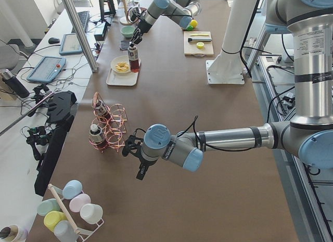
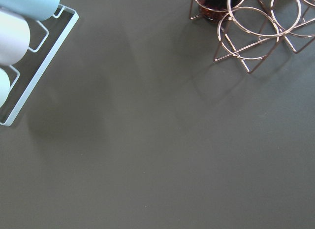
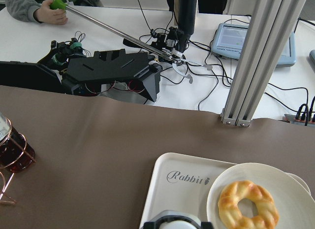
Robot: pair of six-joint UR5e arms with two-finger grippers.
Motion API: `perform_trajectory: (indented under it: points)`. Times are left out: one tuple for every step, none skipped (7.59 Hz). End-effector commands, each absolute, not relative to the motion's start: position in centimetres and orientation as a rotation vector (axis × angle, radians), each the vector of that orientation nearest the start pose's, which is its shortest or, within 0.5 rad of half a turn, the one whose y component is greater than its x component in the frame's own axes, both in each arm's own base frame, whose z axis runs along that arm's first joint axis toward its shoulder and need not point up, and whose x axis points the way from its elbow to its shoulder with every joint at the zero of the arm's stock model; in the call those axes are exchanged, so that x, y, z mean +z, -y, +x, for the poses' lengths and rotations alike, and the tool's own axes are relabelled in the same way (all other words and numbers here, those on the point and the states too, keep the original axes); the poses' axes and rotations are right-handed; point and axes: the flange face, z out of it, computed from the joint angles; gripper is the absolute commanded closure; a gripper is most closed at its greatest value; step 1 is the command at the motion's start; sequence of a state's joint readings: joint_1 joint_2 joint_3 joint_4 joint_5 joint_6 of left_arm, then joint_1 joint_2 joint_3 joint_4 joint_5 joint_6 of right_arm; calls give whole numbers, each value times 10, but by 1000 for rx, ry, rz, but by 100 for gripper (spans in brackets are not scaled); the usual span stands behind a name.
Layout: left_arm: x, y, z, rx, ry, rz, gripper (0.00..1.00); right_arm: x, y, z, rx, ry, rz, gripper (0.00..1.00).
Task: Place tea on tray
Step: 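Lift the bottle with the right gripper and carry it to the tray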
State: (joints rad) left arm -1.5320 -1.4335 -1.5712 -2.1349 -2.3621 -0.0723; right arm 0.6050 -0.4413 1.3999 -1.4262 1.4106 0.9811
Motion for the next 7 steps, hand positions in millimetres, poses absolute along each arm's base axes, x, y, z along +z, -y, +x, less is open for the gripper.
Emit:
perform_trajectory:
  points:
    - [695,444,-49,59,-824,273,1,-24,594,-539,123,828,702,100]
    - [716,440,-49,14,-824,201,1,-25,605,-540,123,817,685,100]
    - [724,444,-49,-22,-819,116,1,-31,615,-546,124,802,672,100]
    - [719,448,-49,-26,-816,109,1,-23,622,-550,121,803,672,100]
    - [724,451,-40,-26,-808,56,1,-7,633,-560,121,807,674,100]
    - [713,472,-26,-28,-800,-32,1,1,637,-565,120,797,667,100]
    - [704,484,-26,-45,-785,-74,1,11,643,-572,120,798,670,100]
